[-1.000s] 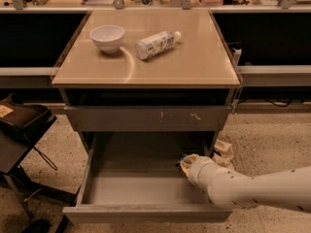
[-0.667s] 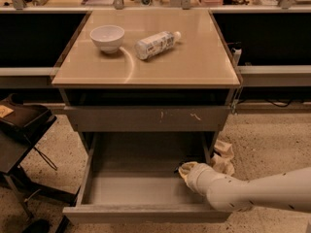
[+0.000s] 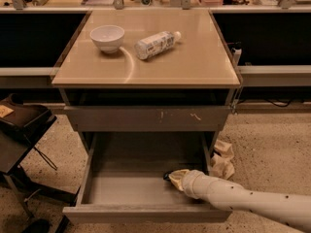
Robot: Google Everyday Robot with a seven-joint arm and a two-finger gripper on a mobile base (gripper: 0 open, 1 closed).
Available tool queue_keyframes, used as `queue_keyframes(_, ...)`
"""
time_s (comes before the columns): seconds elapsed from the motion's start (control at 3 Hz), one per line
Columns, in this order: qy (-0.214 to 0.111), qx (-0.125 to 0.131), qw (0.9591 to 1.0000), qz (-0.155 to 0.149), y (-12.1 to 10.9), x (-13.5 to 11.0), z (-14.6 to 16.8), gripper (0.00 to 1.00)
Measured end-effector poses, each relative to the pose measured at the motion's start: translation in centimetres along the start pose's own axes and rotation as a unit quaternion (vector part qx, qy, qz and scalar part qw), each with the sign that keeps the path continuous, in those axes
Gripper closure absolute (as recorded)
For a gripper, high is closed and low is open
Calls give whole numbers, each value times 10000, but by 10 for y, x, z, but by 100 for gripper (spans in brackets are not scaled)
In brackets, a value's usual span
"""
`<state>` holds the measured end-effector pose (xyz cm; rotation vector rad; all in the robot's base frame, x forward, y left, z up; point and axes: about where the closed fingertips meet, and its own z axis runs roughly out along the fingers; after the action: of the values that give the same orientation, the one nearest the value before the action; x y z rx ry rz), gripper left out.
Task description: Place rxbar blueberry into middle drawer
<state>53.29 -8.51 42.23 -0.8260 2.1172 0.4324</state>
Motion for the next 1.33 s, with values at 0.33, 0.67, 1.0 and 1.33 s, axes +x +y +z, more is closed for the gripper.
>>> queue_keyframes(0.33,-218,-121,9996,161,-5,0,8,82)
queue_keyframes(0.67,-218,-121,9996,161,-5,0,8,59)
queue_keyframes(1.0,-218,-121,9996,161,-5,0,8,35)
queue_keyframes(1.33,-218,-121,9996,161,-5,0,8,13)
